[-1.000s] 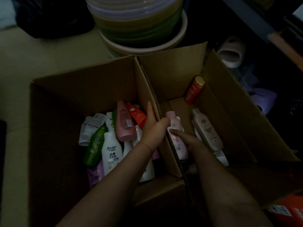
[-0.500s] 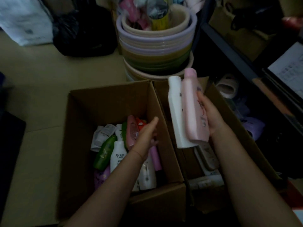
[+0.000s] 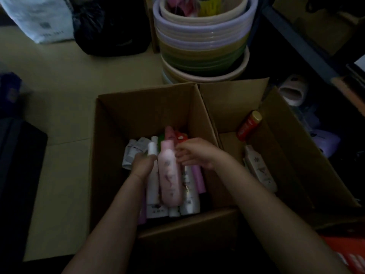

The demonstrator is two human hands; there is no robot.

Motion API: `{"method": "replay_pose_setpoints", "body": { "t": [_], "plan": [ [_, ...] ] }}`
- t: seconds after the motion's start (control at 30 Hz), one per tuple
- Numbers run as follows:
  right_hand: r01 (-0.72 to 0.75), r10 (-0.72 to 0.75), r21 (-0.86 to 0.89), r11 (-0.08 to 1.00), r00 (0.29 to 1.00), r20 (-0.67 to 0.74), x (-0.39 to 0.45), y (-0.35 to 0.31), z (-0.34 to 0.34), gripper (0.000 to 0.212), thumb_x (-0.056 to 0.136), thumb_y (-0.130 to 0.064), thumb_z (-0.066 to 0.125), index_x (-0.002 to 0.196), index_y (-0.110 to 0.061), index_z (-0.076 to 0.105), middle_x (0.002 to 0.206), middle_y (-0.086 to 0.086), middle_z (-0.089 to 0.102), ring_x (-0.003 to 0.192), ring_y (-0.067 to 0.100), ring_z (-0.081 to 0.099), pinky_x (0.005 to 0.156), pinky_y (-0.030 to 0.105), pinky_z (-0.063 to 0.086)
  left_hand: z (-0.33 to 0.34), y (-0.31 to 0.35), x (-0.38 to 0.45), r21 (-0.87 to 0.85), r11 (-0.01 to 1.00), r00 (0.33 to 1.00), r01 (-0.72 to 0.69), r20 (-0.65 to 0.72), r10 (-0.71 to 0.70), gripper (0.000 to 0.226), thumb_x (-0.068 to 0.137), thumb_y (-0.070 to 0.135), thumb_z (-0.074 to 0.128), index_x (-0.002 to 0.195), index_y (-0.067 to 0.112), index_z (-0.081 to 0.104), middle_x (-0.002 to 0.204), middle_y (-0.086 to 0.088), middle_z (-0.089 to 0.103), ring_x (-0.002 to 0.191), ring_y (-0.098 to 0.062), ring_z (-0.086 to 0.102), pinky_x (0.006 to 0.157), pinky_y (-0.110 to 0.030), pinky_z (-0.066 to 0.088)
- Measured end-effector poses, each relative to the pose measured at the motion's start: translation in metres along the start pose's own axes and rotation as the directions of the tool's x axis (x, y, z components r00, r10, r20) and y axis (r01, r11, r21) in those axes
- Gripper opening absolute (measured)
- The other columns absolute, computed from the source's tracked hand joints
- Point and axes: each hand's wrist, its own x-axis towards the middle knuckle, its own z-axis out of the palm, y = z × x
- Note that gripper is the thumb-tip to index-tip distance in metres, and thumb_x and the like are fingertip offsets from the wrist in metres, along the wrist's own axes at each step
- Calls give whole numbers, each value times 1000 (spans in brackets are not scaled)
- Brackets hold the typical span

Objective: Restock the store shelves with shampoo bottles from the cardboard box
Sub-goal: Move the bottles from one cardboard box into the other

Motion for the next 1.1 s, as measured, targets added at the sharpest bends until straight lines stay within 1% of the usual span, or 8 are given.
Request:
{"method": "replay_pose_setpoints", "body": {
  "t": [0.13,0.27,0.4,0.5,0.57,0.7,0.83,1.1],
  "plan": [
    [270,-282,174,947,958,48,-28,-25,-44,21,101,-19,49,112,-9,64,99,14,71,91,27,70,87,38,55,42,38,-28,-29,947,947,-319,27,320,12,96,24,60,107,17,60,109,-10,63,91,-18,56,91,-34,46],
    [416,-274,405,815,891,-363,-28,-14,-111,21,101,-17,45,99,-9,64,83,10,71,74,22,70,71,32,58,111,49,-64,-45,900,876,-434,212,433,68,88,37,70,145,15,40,135,2,50,126,-17,46,106,-30,37],
    [140,173,386,912,722,-670,-6,45,-169,14,95,-18,50,93,-13,63,92,14,66,67,18,58,57,25,44,162,68,-78,441,526,655,-727,215,724,77,93,46,56,156,19,21,164,-11,18,152,-27,11,123,-51,7],
    [-181,362,339,923,704,-610,10,96,-200,34,101,-24,46,126,-3,56,116,15,60,104,32,59,85,36,50,180,76,-79,637,237,571,-734,389,723,56,97,57,36,143,26,44,129,-9,63,130,-25,51,119,-58,-5],
    [-296,435,322,899,677,-593,19,122,-212,52,102,-30,48,140,4,43,141,16,48,129,37,47,107,40,39,178,75,-78,680,235,605,-694,374,703,59,94,61,24,125,26,60,96,-5,73,107,-26,65,120,-57,-2],
    [-397,548,379,836,582,-601,39,176,-217,66,99,-43,51,148,-3,33,149,21,39,132,40,43,102,44,40,179,73,-71,691,257,623,-676,350,699,76,85,68,10,102,25,70,81,-1,72,96,-22,67,121,-54,4],
    [-437,492,240,867,673,-552,63,234,-217,90,82,-68,59,152,-21,30,155,17,28,136,41,37,108,49,36,187,74,-72,683,280,633,-674,340,695,79,83,71,7,93,25,71,81,1,71,96,-20,66,121,-52,3],
    [-559,441,-42,828,695,-567,66,244,-215,153,43,-67,87,154,-7,1,161,15,11,148,34,16,117,49,25,191,75,-76,669,304,631,-679,319,707,69,86,66,10,75,24,63,71,5,66,89,-18,65,121,-53,4]
  ]
}}
